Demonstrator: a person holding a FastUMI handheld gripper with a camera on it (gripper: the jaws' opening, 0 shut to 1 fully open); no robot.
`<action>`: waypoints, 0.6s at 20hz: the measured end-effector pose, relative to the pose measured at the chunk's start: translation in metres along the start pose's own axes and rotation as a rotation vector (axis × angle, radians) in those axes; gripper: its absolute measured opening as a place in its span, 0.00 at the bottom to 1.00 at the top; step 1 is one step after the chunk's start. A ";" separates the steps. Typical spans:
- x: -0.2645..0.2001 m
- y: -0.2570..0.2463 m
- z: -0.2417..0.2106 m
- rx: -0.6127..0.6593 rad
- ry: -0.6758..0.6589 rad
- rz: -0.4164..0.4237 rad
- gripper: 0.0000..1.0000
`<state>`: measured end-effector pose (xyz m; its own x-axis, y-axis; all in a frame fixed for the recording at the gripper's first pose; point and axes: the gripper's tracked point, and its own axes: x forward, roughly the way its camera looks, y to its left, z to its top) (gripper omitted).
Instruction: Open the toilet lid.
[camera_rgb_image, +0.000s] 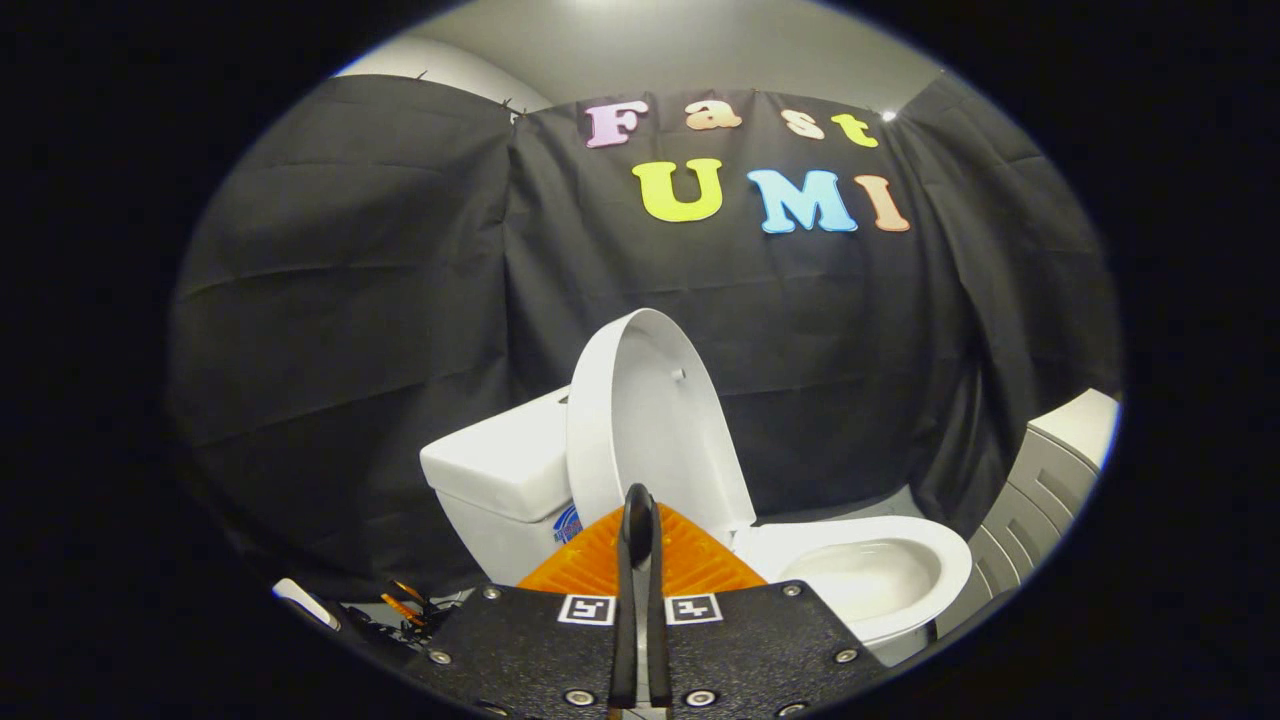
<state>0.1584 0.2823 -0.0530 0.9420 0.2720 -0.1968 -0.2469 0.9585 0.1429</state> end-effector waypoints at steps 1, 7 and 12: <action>0.001 0.006 -0.003 0.019 0.014 0.030 0.07; -0.017 -0.004 0.000 -0.008 0.000 0.023 0.96; -0.042 -0.018 0.048 -0.031 -0.102 0.017 0.96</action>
<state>0.1346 0.2497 -0.0008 0.9555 0.2793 -0.0950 -0.2681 0.9565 0.1147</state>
